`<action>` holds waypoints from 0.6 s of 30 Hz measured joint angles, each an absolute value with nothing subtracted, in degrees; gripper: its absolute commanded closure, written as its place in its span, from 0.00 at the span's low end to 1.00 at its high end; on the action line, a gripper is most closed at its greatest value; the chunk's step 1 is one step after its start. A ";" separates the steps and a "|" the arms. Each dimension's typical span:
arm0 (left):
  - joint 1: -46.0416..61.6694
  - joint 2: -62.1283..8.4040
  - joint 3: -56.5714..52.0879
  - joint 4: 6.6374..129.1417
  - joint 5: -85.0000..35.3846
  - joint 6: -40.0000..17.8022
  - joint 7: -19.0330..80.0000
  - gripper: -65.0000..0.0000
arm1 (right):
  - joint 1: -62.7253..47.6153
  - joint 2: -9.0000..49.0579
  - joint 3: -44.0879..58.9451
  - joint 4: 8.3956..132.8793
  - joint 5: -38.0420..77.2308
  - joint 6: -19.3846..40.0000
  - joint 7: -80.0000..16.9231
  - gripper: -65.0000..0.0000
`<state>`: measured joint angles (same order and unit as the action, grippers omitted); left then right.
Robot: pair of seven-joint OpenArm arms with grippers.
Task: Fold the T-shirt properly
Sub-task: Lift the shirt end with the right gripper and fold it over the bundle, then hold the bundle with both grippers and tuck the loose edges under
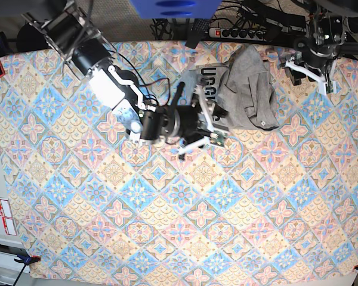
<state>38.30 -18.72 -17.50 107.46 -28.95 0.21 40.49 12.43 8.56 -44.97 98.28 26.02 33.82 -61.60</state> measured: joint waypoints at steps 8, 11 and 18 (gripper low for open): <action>43.03 -20.16 -17.34 115.55 -28.86 -1.98 39.81 0.77 | 13.30 7.88 -45.17 96.75 26.68 33.82 -60.58 0.80; 42.87 -19.68 -16.29 115.46 -28.99 -6.59 40.18 0.85 | 13.04 7.97 -45.15 93.86 26.63 33.82 -60.55 0.82; 42.46 -18.83 -11.42 115.46 -28.75 -12.34 40.07 1.00 | 18.61 7.79 -44.93 86.24 26.39 33.61 -55.55 0.85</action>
<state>42.46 -18.83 -11.42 115.46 -28.75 -12.34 40.07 18.61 7.79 -44.93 86.24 26.39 33.61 -55.55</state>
